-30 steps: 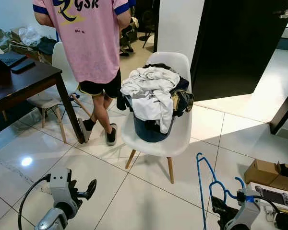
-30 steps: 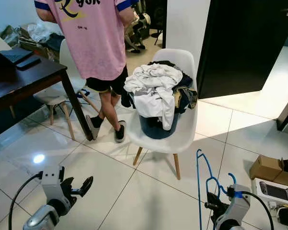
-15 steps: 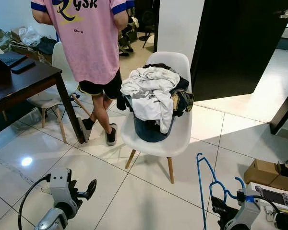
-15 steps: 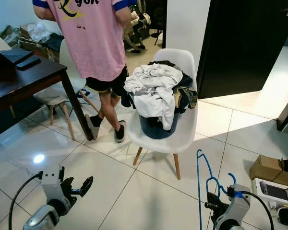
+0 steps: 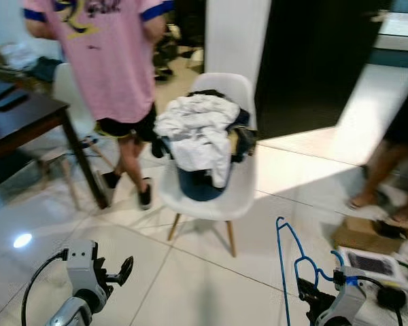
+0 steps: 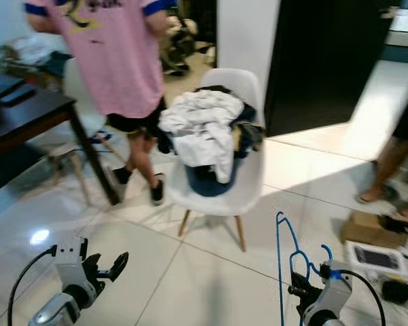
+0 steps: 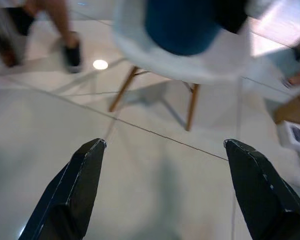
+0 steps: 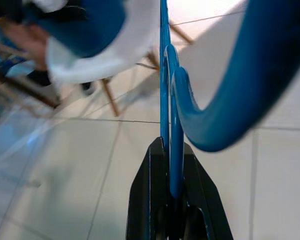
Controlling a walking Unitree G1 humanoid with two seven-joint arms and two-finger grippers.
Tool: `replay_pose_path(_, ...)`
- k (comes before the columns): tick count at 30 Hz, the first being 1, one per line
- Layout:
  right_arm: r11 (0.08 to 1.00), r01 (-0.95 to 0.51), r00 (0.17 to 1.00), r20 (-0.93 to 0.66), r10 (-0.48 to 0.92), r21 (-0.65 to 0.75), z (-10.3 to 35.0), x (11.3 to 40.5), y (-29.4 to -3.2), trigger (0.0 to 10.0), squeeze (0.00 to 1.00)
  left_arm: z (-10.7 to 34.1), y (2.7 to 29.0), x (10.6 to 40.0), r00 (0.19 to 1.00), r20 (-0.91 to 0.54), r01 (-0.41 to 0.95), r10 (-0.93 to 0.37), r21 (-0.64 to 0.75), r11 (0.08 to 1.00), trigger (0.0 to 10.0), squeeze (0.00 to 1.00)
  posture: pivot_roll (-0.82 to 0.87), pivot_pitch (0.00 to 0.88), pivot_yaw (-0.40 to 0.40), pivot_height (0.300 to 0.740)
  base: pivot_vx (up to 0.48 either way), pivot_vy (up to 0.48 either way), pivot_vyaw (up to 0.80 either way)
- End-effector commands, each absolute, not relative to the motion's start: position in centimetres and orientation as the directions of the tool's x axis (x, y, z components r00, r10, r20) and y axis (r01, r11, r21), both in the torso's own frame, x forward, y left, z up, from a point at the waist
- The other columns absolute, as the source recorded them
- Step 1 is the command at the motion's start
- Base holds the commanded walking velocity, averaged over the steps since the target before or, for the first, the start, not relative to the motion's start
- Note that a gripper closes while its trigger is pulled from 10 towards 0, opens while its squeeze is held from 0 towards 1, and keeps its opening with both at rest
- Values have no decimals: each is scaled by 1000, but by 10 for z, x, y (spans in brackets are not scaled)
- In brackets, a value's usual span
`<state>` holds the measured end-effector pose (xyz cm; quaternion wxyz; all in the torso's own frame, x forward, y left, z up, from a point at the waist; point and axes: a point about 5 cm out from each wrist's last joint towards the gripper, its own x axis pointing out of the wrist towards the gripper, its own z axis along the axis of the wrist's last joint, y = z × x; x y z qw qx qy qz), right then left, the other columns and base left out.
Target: Hang hanger
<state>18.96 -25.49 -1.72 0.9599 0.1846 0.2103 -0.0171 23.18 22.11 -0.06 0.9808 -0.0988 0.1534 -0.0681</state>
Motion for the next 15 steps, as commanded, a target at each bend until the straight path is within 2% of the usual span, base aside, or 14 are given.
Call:
replay_pose_path(1,924,120,911,-409,43,362,-17,190,-254,10000,0,-1,223,232,941,-296,100,-166,-224,969,10000,0,-8,0,5,740,0,0,-481)
replay_pose_path(11,930,100,920,-388,48,354,-15,192,-253,10000,0,-1,222,233,940,-298,100,-166,-225,969,10000,0,-9,0,5,740,0,0,0)
replay_pose_path(12,929,81,922,-382,68,361,-14,192,-251,0,0,-2,222,233,940,-299,101,-167,-225,969,10000,0,-8,0,5,740,0,0,0)
replay_pose_path(15,928,85,920,-385,66,363,-15,191,-251,0,0,-2,222,233,939,-299,101,-168,-225,969,10000,0,-8,0,5,740,0,0,0)
